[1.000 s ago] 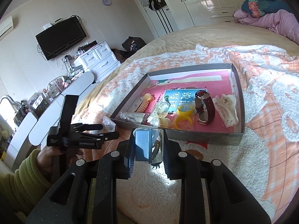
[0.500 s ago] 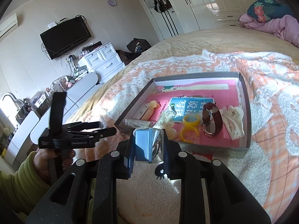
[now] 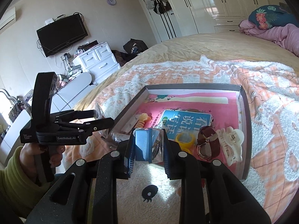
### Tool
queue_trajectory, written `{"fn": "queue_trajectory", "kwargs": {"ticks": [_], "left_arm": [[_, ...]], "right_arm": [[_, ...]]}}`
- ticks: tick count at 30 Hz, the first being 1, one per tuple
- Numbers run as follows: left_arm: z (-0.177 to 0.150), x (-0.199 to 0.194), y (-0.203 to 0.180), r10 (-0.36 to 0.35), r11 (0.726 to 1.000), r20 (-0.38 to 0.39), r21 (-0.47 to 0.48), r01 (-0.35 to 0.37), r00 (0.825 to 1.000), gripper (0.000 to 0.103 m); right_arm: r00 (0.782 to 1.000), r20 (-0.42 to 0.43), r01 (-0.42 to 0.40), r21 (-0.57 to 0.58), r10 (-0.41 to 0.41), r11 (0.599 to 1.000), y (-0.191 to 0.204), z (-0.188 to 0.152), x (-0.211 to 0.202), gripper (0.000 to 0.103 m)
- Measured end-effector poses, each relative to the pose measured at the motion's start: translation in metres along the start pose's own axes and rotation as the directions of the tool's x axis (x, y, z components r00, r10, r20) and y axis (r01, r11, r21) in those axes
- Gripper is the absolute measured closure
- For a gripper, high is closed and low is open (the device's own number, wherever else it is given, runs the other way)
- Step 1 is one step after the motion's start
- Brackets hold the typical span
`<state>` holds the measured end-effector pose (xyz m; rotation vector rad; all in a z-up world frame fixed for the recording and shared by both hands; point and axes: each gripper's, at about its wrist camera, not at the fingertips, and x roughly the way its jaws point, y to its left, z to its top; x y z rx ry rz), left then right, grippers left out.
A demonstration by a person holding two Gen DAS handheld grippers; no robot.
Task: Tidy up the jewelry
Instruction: 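Carry the earring bag with the left tool while the right tool carries the blue box into the box, then open both tools inside the box and withdraw them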
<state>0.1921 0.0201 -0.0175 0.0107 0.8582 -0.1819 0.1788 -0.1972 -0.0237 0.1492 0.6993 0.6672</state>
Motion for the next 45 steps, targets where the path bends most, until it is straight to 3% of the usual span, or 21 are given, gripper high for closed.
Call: {"fn": "queue_trajectory", "kwargs": {"ticks": [13, 25, 32, 45], "left_arm": [[0.008, 0.029, -0.004, -0.037, 0.999, -0.019, 0.002, 0.037, 0.999, 0.027], [0.007, 0.038, -0.003, -0.056, 0.998, -0.028, 0.007, 0.057, 0.998, 0.027], [0.007, 0.041, -0.005, -0.069, 0.998, -0.03, 0.012, 0.07, 0.997, 0.026], [0.004, 0.044, -0.009, -0.067, 0.997, -0.05, 0.027, 0.068, 0.997, 0.018]], "right_arm": [[0.994, -0.025, 0.102, -0.056, -0.104, 0.993, -0.006, -0.005, 0.018, 0.079], [0.989, -0.047, 0.137, -0.06, -0.14, 0.989, -0.009, -0.006, 0.03, 0.079], [0.99, -0.042, 0.135, -0.036, -0.136, 0.99, -0.011, -0.006, 0.025, 0.054], [0.988, -0.007, 0.152, 0.004, -0.152, 0.988, -0.015, -0.011, -0.001, 0.034]]}}
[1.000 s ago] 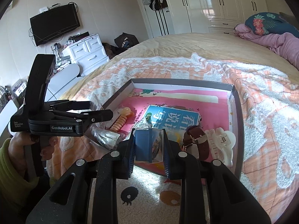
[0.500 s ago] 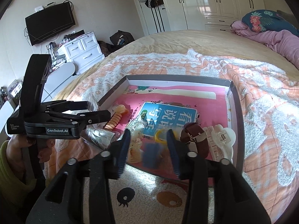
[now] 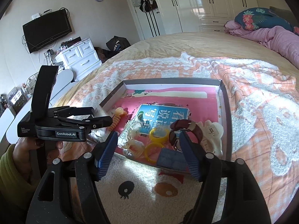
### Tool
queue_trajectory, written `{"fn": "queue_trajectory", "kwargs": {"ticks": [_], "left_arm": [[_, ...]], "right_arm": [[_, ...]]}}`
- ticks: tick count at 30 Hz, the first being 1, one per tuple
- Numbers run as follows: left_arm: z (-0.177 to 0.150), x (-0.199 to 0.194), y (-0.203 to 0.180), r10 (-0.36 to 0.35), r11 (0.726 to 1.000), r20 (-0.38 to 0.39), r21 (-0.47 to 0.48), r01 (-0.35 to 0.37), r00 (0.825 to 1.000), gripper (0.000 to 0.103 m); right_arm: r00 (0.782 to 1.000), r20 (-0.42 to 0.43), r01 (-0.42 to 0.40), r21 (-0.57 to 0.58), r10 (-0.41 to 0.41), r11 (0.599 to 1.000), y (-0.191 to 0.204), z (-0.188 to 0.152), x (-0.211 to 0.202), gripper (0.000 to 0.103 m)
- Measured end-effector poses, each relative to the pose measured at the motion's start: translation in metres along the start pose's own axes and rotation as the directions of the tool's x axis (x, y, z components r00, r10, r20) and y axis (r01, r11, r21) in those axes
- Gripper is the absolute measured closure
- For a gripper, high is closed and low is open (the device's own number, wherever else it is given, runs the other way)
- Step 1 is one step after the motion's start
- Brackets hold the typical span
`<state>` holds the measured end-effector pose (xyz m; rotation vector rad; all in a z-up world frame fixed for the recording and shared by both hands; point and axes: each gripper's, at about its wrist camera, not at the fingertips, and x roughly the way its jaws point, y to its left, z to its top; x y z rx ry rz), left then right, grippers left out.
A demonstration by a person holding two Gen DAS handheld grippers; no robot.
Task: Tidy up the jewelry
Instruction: 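Open both tools inside the box and withdraw them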
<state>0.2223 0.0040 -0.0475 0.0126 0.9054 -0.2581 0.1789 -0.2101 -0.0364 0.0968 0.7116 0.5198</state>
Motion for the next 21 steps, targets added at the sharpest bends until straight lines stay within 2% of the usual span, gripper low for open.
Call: {"fn": "queue_trajectory", "kwargs": {"ticks": [7, 11, 13, 21], "left_arm": [[-0.001, -0.007, -0.001, 0.004, 1.0, 0.01, -0.003, -0.004, 1.0, 0.018], [0.001, -0.02, -0.004, 0.011, 1.0, 0.037, -0.007, -0.01, 0.999, 0.011], [0.002, -0.028, -0.007, 0.011, 1.0, 0.05, -0.006, -0.01, 0.999, 0.011], [-0.002, -0.055, -0.017, 0.034, 0.999, 0.088, -0.008, -0.034, 0.996, 0.01]], "right_arm": [[0.999, 0.045, 0.028, 0.008, -0.028, 1.0, -0.003, 0.003, -0.019, 0.019], [0.997, 0.064, 0.039, 0.003, -0.039, 0.999, -0.003, 0.005, -0.028, 0.017], [0.996, 0.078, 0.048, 0.001, -0.048, 0.999, -0.003, 0.005, -0.035, 0.011], [0.992, 0.108, 0.069, -0.021, -0.066, 0.997, 0.0, 0.003, -0.055, 0.009]]}}
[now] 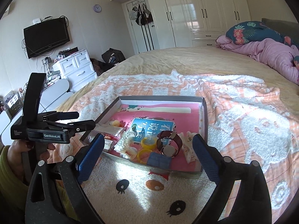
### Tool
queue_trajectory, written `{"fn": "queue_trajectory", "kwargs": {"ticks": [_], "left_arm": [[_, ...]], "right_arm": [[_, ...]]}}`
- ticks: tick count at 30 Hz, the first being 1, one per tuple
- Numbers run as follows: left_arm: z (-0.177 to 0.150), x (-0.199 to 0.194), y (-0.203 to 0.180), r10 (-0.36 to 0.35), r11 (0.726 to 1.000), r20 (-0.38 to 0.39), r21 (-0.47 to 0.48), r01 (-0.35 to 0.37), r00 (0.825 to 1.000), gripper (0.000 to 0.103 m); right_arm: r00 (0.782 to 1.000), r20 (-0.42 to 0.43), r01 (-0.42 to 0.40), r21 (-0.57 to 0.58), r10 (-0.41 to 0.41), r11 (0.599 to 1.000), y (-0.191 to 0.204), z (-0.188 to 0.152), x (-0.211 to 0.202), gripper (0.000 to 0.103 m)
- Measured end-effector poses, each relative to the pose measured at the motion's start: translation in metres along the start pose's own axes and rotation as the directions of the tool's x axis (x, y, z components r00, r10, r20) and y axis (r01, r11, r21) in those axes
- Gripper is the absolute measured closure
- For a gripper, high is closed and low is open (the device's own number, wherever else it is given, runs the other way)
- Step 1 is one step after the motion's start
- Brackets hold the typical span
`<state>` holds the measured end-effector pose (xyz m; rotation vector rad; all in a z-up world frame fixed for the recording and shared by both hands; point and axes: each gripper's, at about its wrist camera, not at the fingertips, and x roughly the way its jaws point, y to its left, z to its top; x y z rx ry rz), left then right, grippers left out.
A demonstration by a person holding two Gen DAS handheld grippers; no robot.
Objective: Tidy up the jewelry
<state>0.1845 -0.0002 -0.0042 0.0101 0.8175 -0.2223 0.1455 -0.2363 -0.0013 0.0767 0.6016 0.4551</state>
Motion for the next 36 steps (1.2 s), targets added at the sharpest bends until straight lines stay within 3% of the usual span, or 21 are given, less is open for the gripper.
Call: {"fn": "queue_trajectory", "kwargs": {"ticks": [19, 27, 36], "left_arm": [[-0.048, -0.069, -0.015, 0.037, 0.997, 0.105, -0.076, -0.029, 0.994, 0.01], [-0.077, -0.078, -0.019, 0.062, 0.991, 0.121, -0.122, -0.047, 0.991, 0.01], [-0.095, -0.077, -0.028, 0.067, 0.991, 0.101, -0.121, -0.055, 0.993, 0.009]], "right_arm": [[0.997, 0.047, 0.071, -0.106, -0.067, 0.992, 0.02, -0.021, -0.047, 0.005], [0.997, 0.01, 0.081, -0.111, -0.08, 0.991, 0.026, -0.045, -0.054, 0.005], [0.996, -0.044, 0.076, -0.032, -0.078, 0.997, 0.024, -0.071, -0.052, 0.005]]}}
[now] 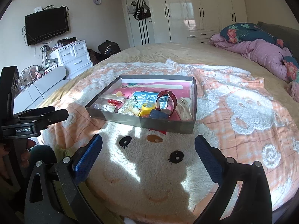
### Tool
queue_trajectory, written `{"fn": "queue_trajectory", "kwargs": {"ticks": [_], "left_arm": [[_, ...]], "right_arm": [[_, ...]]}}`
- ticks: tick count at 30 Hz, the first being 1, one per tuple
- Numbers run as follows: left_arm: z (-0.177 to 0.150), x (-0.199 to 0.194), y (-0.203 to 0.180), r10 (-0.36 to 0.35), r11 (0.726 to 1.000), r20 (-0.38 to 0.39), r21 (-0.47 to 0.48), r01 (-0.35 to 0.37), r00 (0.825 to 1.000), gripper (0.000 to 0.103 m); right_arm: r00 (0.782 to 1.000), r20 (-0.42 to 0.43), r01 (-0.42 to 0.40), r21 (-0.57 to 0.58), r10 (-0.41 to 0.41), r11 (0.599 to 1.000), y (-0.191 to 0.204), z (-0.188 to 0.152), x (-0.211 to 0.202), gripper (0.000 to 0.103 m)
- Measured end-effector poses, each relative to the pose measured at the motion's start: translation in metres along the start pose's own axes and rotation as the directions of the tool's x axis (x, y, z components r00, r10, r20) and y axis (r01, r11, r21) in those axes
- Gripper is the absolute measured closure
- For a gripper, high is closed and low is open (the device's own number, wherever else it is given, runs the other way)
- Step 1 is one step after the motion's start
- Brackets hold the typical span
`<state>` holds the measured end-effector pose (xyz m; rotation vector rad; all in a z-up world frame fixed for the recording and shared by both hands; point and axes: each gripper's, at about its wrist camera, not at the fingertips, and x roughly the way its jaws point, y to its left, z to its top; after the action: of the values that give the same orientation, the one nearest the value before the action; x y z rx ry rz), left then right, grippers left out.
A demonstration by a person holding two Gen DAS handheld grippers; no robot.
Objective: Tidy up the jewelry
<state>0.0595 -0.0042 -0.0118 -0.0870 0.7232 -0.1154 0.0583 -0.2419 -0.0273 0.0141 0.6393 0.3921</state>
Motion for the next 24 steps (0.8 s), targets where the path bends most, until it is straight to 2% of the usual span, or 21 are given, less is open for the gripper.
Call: {"fn": "queue_trajectory", "kwargs": {"ticks": [24], "left_arm": [[-0.0055, -0.0053, -0.0034, -0.013, 1.0, -0.008, 0.011, 0.013, 1.0, 0.009]], "right_arm": [[1.0, 0.002, -0.007, -0.007, 0.007, 1.0, 0.0009, -0.0014, -0.0036, 0.005]]}}
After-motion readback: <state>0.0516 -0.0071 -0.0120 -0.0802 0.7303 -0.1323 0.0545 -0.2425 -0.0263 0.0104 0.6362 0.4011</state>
